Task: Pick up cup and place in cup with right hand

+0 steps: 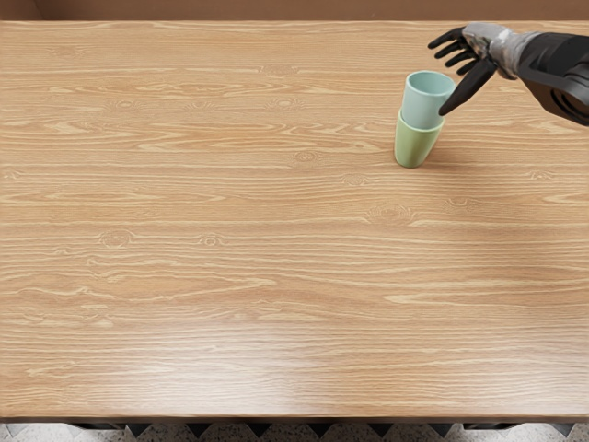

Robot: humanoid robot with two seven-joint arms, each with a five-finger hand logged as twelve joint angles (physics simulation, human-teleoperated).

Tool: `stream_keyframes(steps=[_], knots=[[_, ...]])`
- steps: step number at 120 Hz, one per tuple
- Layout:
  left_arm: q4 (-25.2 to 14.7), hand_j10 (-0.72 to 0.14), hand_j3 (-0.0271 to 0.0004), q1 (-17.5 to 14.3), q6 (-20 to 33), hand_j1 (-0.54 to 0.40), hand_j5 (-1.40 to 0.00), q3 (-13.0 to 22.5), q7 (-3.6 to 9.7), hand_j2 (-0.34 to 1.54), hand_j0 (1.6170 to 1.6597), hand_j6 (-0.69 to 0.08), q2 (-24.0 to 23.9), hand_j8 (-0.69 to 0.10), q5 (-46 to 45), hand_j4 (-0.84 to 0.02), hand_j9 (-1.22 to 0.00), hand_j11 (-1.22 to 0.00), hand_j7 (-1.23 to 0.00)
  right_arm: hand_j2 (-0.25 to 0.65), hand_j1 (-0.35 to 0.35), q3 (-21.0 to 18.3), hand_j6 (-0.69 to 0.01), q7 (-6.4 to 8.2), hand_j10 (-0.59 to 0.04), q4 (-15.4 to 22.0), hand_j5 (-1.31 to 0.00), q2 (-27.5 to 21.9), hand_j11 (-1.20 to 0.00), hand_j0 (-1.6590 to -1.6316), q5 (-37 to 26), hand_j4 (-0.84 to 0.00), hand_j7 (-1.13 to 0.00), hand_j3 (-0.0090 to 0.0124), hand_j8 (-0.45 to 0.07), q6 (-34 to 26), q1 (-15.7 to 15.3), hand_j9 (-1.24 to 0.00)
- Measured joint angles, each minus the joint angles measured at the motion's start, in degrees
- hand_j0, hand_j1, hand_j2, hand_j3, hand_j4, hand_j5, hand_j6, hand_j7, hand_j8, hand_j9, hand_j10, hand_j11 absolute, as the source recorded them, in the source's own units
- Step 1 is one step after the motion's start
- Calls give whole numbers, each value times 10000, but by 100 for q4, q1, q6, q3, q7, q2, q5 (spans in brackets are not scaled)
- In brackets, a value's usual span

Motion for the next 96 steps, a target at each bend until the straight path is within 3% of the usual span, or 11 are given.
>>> stream_keyframes(steps=[16,34,61,78,96], knots=[[-2,-2,0,0,0,3491,0,0,0,0,16581,-3,0,-3,0,-3,0,0,0,-186,-2038,14,-1249,5,-1258,11,-1661,-36,-1661,-16580,615,-1283,-1649,0,-1221,194,98,-1660],[0,-2,0,0,0,3491,0,0,0,0,16581,-3,0,-3,0,-3,0,0,0,-85,-2798,246,-616,29,-612,49,-798,-164,-797,-16580,1418,-627,-791,0,-598,883,197,-797],[-1,-2,0,0,0,3491,0,0,0,0,16581,-3,0,-3,0,-3,0,0,0,-25,-3264,564,-217,-15,-209,163,-266,-371,-265,-16581,2778,-218,-263,0,-208,2236,192,-265],[-2,-2,0,0,0,3491,-1,0,0,0,16581,-3,0,-3,0,-3,0,0,0,-10,-3380,579,-112,-41,-105,341,-133,-463,-132,-16581,3457,-112,-131,0,-106,2490,60,-133],[-1,-2,0,0,0,3491,0,0,0,0,16581,-3,0,-3,0,-3,0,0,0,-3,-3440,563,-54,-135,-50,784,-64,-484,-63,-16581,3802,-55,-63,0,-51,2557,-202,-63]])
